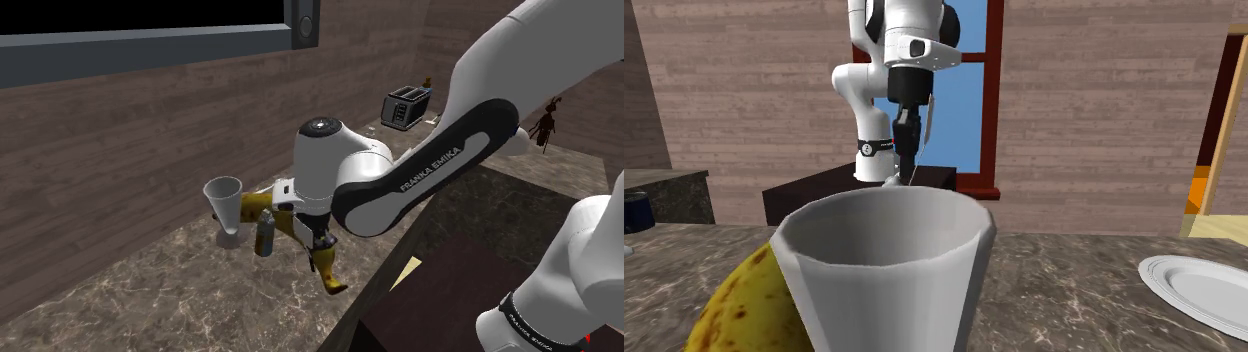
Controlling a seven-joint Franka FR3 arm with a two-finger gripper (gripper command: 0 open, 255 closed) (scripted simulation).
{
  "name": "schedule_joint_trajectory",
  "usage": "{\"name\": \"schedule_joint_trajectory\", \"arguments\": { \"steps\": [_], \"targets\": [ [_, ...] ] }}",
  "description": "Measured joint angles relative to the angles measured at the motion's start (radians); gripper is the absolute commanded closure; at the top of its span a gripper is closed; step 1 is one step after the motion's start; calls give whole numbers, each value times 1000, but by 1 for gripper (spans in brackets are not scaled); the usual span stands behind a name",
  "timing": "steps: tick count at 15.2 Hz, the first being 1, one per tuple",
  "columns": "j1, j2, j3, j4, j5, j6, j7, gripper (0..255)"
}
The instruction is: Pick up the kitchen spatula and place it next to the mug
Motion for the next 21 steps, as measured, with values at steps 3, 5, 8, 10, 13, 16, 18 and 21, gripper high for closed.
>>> {"name": "schedule_joint_trajectory", "arguments": {
  "steps": [3,5,8,10,13,16,18,21],
  "targets": [
    [-40,-53,-30,-74,28,32,-88,255],
    [-64,-92,-54,-126,48,54,-152,255],
    [-101,-145,-100,-186,75,68,-254,255],
    [-121,-176,-129,-219,86,75,-315,255],
    [-154,-206,-178,-261,92,91,-402,255],
    [-196,-223,-239,-291,88,109,-499,255],
    [-221,-246,-277,-309,89,106,-561,255],
    [-262,-257,-338,-322,80,112,-656,255]
  ]
}}
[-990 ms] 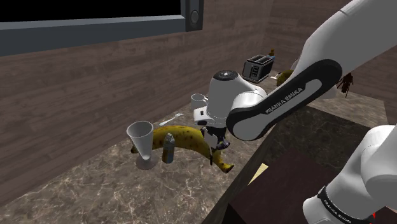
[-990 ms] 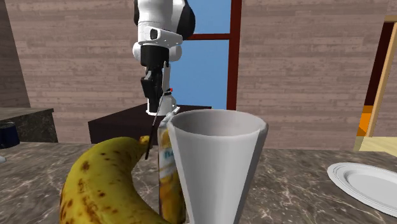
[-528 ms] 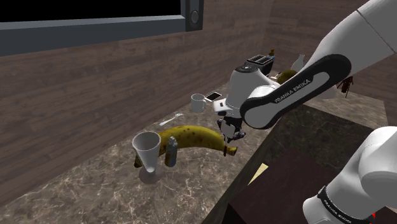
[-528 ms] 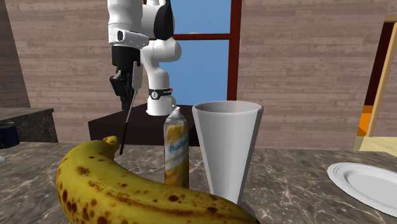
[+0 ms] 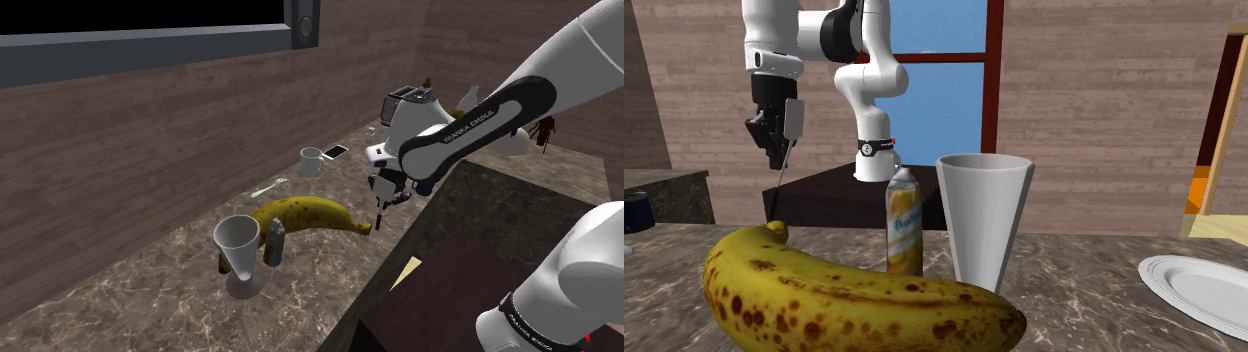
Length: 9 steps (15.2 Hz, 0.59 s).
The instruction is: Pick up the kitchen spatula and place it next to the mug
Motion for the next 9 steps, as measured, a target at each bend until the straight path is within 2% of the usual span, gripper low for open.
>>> {"name": "schedule_joint_trajectory", "arguments": {
  "steps": [4,9],
  "targets": [
    [-54,-4,-81,-6,-11,8,-124,255],
    [-114,39,-177,41,-12,10,-281,255]
  ]
}}
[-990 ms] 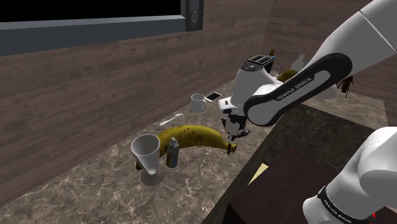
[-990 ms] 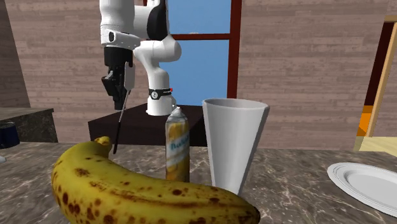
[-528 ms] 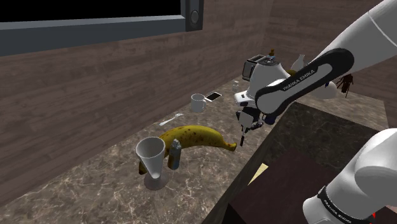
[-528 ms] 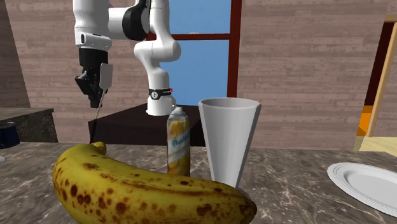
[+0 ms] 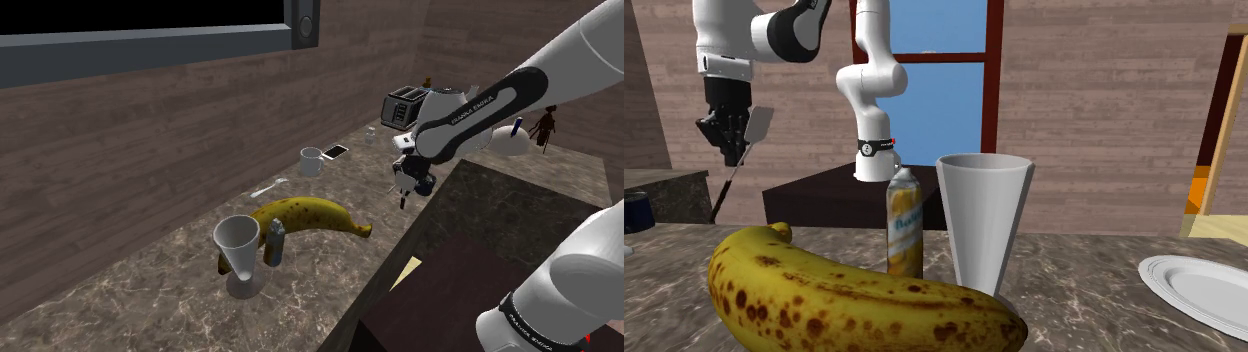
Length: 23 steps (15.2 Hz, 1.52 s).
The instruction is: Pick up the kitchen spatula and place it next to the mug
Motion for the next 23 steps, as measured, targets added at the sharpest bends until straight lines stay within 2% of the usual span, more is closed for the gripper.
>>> {"name": "schedule_joint_trajectory", "arguments": {
  "steps": [4,7,16,23],
  "targets": [
    [-38,47,-66,48,19,3,-122,255],
    [-41,89,-77,48,33,44,-147,255],
    [-37,230,-70,41,102,189,-196,255],
    [-57,349,-34,53,184,293,-254,255]
  ]
}}
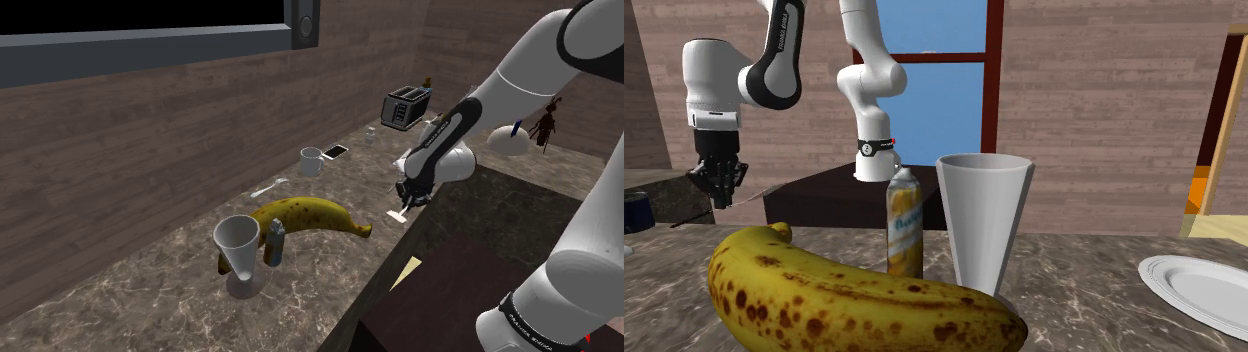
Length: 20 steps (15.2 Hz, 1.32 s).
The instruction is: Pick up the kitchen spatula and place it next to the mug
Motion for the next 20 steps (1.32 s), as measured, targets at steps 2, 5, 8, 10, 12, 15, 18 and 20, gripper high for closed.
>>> {"name": "schedule_joint_trajectory", "arguments": {
  "steps": [2,5,8,10,12,15,18,20],
  "targets": [
    [-10,31,16,1,21,30,-14,255],
    [-35,90,48,15,54,74,-40,255],
    [-58,132,72,24,73,108,-56,255],
    [-59,137,75,25,75,112,-57,255],
    [-60,138,76,25,75,113,-57,255],
    [-60,138,76,25,75,114,-57,0],
    [-60,138,76,25,75,114,-57,0],
    [-60,138,76,25,75,114,-57,0]
  ]
}}
